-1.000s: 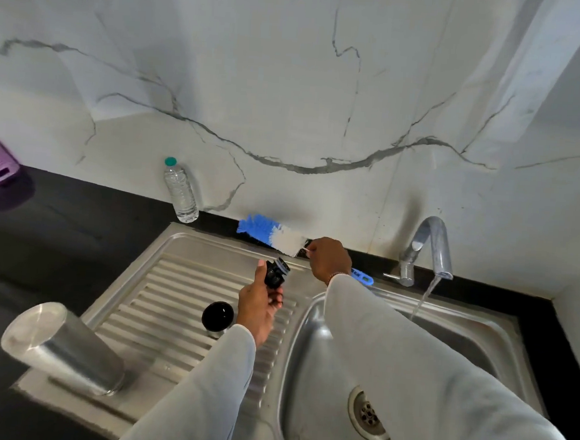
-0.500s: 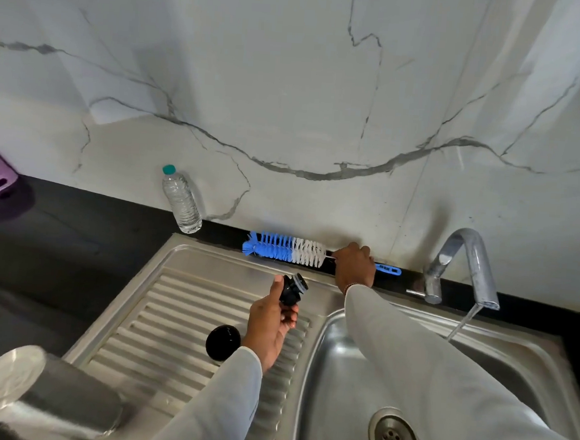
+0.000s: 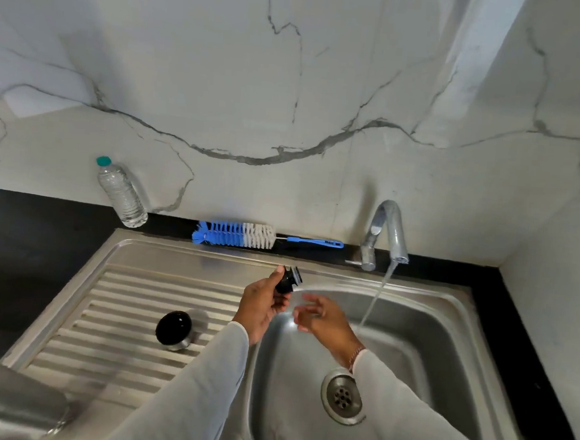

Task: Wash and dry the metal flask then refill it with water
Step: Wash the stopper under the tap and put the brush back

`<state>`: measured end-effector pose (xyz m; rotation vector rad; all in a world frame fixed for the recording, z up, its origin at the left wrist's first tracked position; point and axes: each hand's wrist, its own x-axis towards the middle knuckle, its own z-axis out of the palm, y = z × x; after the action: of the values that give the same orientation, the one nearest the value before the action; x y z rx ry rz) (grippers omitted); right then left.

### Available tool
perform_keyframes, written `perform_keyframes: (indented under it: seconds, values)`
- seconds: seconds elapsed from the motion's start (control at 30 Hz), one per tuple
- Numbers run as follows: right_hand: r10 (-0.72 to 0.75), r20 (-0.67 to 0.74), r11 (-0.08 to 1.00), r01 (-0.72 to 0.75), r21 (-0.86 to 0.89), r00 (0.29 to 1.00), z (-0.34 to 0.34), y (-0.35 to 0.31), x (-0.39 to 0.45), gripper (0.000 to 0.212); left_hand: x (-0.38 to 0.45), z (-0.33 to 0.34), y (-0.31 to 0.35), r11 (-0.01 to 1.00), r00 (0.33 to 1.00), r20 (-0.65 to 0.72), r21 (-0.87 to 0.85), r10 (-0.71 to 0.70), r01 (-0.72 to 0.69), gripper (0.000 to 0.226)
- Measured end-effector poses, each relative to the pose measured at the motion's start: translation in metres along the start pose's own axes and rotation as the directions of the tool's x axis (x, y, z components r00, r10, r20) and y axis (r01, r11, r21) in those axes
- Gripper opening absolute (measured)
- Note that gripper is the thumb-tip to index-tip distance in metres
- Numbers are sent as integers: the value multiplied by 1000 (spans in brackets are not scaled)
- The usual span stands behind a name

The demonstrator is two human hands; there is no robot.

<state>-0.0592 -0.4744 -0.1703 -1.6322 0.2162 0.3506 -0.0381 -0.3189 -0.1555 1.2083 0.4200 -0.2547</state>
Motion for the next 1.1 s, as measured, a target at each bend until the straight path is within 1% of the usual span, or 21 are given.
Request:
perform_keyframes:
  seconds: [0.03,0.07,0.13,0.2,0.27,0.3,0.37,0.4,0.43,0.5,0.53,0.57,0.6,0.67,0.7,0.77,0.83,0.87,0.93,1.0,1.1]
  values:
    - [58,15,995,-59,84,998,-8,4,-11,39,2,7,-6,999,1000,5,46,-3,2,35]
    - [98,14,986,-99,131,995,-19,7,-23,40,3,17,-13,995,1000,12,98,-1,-1,32]
    - [167,-24,969,-160,186,986,-45,13,-41,38,2,38,-25,986,999,44,167,2,-10,32]
    - [222,-82,963,-205,172,972,-72,19,-54,37,-4,63,-34,974,994,111,223,19,-44,34]
    - [228,-161,973,-221,60,960,-98,22,-60,39,-9,85,-42,928,982,172,347,76,-132,39]
    - [197,-205,978,-207,-26,959,-109,22,-60,40,-12,95,-45,886,975,201,428,97,-177,44]
    - [65,-262,952,-139,-272,963,-129,17,-59,46,-16,114,-50,761,964,237,601,122,-245,54]
    - [-29,-245,910,-76,-409,969,-136,14,-58,53,-17,120,-51,696,959,246,663,142,-274,55]
    - [-128,-200,845,1,-535,971,-141,13,-56,61,-19,127,-51,648,951,257,697,175,-307,52]
    - [-302,-102,697,146,-702,948,-148,12,-50,74,-23,137,-51,614,931,272,700,243,-365,45]
    - [-361,-73,645,192,-739,930,-149,13,-45,76,-25,141,-48,602,922,275,698,274,-387,45]
    - [-400,-64,628,223,-745,914,-149,13,-42,74,-27,143,-46,582,912,272,704,308,-407,47]
    - [-425,-73,636,240,-733,902,-148,12,-39,71,-28,144,-44,558,900,274,712,340,-427,49]
    - [-443,-109,693,263,-671,890,-144,8,-35,64,-28,144,-42,523,882,282,721,378,-455,50]
    - [-430,-128,741,268,-615,894,-142,8,-33,61,-28,143,-42,521,878,289,717,383,-463,49]
    - [-397,-132,808,278,-519,908,-140,7,-32,55,-26,139,-44,548,880,295,695,373,-466,42]
    - [-387,-141,840,286,-461,911,-138,7,-32,49,-23,135,-46,601,888,288,657,358,-455,30]
    - [-384,-145,859,295,-419,912,-137,6,-32,47,-22,133,-47,643,898,273,628,345,-438,23]
    - [-369,-153,890,302,-341,917,-135,5,-30,44,-23,134,-46,761,938,222,548,267,-347,19]
    - [-361,-154,889,289,-356,920,-133,3,-27,46,-24,137,-47,857,974,176,470,141,-209,24]
    - [-367,-148,853,269,-447,918,-134,2,-23,55,-26,139,-47,916,994,109,400,-19,-26,33]
